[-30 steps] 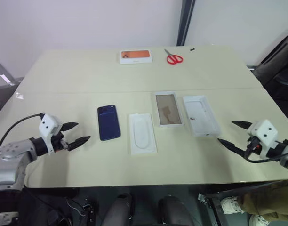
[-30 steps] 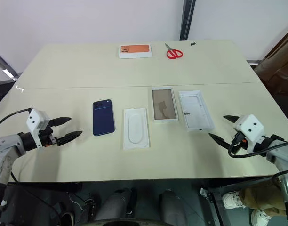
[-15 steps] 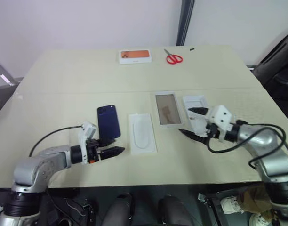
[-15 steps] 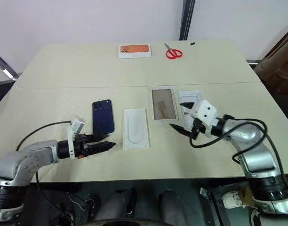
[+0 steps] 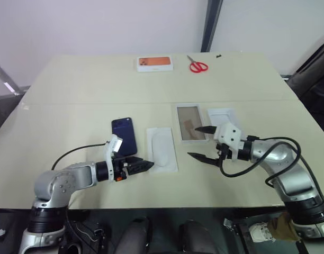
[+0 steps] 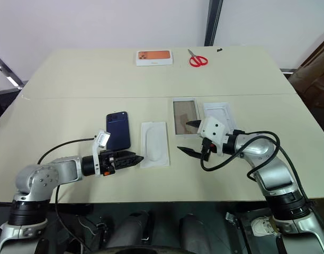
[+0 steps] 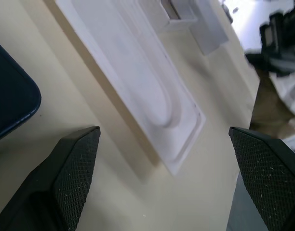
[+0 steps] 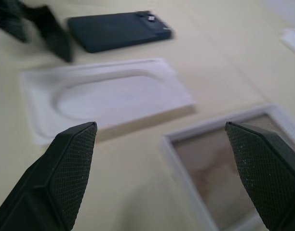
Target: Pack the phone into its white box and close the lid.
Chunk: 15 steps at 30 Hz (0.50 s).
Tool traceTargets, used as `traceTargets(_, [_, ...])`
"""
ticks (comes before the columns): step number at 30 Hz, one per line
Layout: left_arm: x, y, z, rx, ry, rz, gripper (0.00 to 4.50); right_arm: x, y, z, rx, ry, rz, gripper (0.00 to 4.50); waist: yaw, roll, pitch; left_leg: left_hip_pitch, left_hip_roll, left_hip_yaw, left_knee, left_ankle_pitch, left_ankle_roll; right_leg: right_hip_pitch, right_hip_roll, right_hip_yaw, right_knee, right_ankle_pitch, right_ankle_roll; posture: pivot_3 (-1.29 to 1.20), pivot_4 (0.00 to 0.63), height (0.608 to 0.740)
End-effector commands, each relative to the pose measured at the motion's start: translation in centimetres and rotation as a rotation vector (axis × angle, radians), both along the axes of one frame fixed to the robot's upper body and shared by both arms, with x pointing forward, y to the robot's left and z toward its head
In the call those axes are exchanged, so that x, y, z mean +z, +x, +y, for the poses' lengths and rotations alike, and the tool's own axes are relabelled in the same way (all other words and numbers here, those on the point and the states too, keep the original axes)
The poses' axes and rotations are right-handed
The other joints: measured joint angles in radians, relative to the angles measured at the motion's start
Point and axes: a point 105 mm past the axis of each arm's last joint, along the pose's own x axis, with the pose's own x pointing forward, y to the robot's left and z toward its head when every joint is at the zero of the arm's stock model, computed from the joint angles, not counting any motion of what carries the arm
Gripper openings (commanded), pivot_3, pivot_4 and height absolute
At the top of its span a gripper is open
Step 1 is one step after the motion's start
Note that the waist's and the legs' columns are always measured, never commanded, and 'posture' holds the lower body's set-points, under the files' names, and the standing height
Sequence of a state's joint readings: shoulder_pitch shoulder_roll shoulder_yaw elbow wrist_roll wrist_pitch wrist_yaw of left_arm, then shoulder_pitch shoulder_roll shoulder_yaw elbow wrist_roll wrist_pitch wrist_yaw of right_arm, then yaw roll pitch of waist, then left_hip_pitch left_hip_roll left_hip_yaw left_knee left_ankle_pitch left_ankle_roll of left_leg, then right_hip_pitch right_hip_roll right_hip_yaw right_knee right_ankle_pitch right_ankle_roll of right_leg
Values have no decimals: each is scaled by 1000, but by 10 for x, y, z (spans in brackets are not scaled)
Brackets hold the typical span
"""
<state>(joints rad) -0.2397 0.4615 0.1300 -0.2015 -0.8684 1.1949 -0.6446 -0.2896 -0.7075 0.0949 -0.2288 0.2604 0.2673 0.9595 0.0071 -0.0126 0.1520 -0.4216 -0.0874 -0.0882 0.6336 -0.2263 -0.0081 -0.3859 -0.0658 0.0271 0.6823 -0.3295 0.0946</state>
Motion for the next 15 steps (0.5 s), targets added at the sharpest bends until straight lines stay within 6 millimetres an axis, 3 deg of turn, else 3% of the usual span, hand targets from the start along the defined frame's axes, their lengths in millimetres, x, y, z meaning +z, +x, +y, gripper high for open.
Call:
traceTargets(1, [-11,3,-3,7,2,66,4500,15,0,8,37,11,-52,4464,5,0,0,0,0,0,0,0,0,0,0,0,0,0,0,0,150,734])
traceTargets(3, [-12,5,-5,9,-15,89,4500,15,1,8,35,10,-52,4464,7,0,0,1,0,0,0,0,0,1,0,0,0,0,0,0,150,734])
traceTargets(5, [-13,7,-8,18,-35,116,3964,15,1,9,36,10,-50,4500,7,0,0,1,0,0,1,0,0,1,0,0,0,0,0,0,150,734])
traceTargets(8, [-15,5,-13,12,-45,141,2682,14,1,9,33,10,-50,4500,4,0,0,1,0,0,1,0,0,1,0,0,0,0,0,0,150,734])
traceTargets(13, [-22,1,-18,0,-28,180,102,15,1,9,25,14,-56,4500,5,0,0,1,0,0,1,0,0,1,0,0,0,0,0,0,150,734])
traceTargets(15, [-24,0,-18,1,-17,199,44,17,1,10,25,17,-60,4500,5,0,0,1,0,0,0,0,0,1,0,0,0,0,0,0,150,734])
